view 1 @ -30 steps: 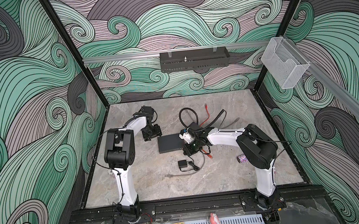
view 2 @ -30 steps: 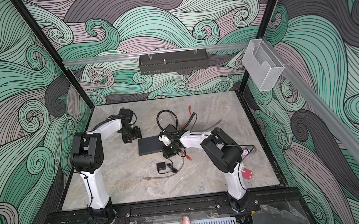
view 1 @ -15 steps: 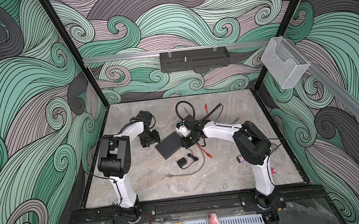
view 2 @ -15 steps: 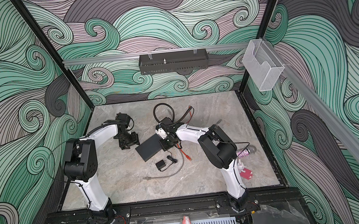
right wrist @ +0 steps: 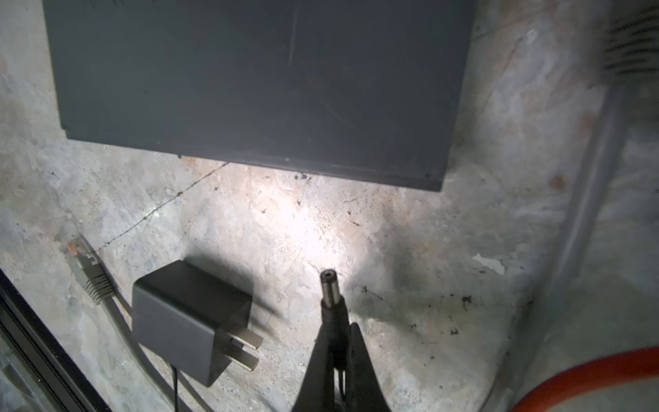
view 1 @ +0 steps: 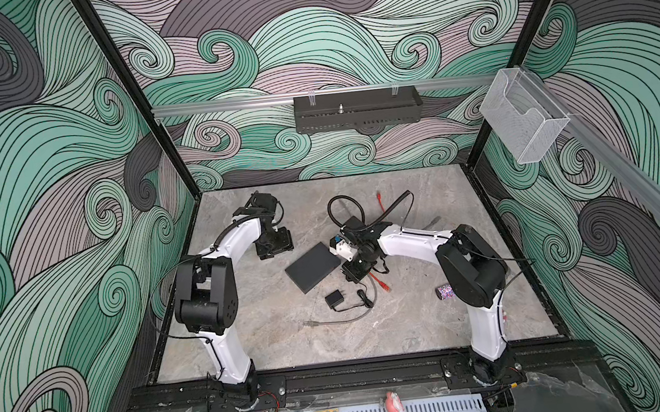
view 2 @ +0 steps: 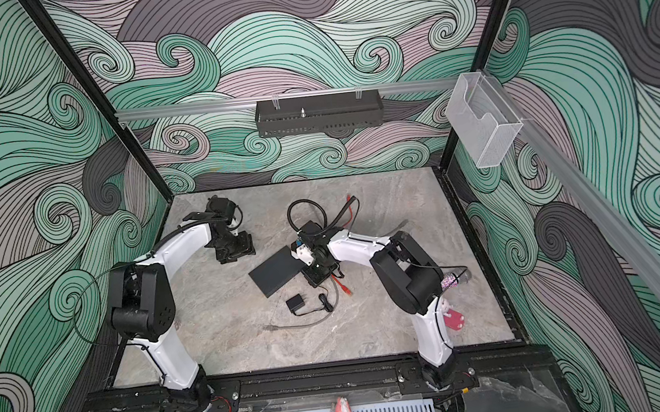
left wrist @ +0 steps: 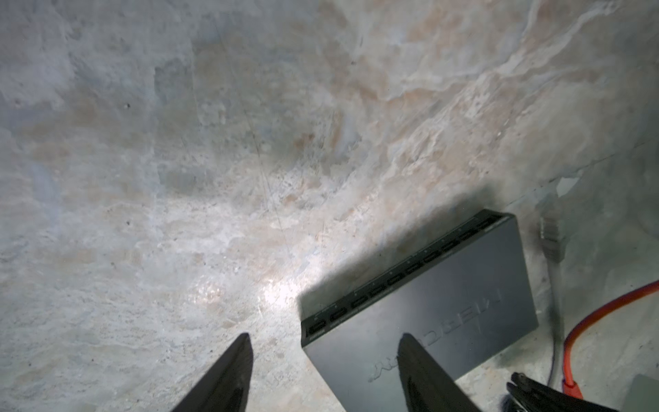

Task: Insert the plug into the switch port
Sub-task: 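Align the barrel plug with the switch box's side port using the right gripper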

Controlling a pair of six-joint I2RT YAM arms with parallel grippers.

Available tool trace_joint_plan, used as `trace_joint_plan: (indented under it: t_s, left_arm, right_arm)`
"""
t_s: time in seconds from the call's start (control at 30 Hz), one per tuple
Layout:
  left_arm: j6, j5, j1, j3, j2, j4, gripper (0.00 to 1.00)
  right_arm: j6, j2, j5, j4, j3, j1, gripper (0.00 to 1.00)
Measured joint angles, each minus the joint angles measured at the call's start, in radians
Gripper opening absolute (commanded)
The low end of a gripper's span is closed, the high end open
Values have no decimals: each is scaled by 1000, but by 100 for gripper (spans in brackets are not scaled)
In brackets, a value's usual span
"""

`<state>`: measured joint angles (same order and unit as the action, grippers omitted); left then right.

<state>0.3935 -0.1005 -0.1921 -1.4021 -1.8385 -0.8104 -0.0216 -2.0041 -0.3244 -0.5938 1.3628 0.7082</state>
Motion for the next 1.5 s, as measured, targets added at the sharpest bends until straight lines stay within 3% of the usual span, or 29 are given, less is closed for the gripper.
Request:
trace_joint_plan:
  t_s: [0.43,0.67,1.07,1.5]
  left_arm:
    - [-26,-9,0,-37,-120,39,62]
    - [-35,-16,0,-34,-114,48,62]
    - [-35,-51,0,-21,-106,66,62]
    - [-34,-69,0,-16,-81,72,62]
  right_arm:
    - [28,-101,-106,-49,92,-11,5]
    - [32,-103,-109,-63,99,-14,17]
    - [24,-93,-66,-68,98,-11,18]
    - [-10,29,80,-34,19,63,21]
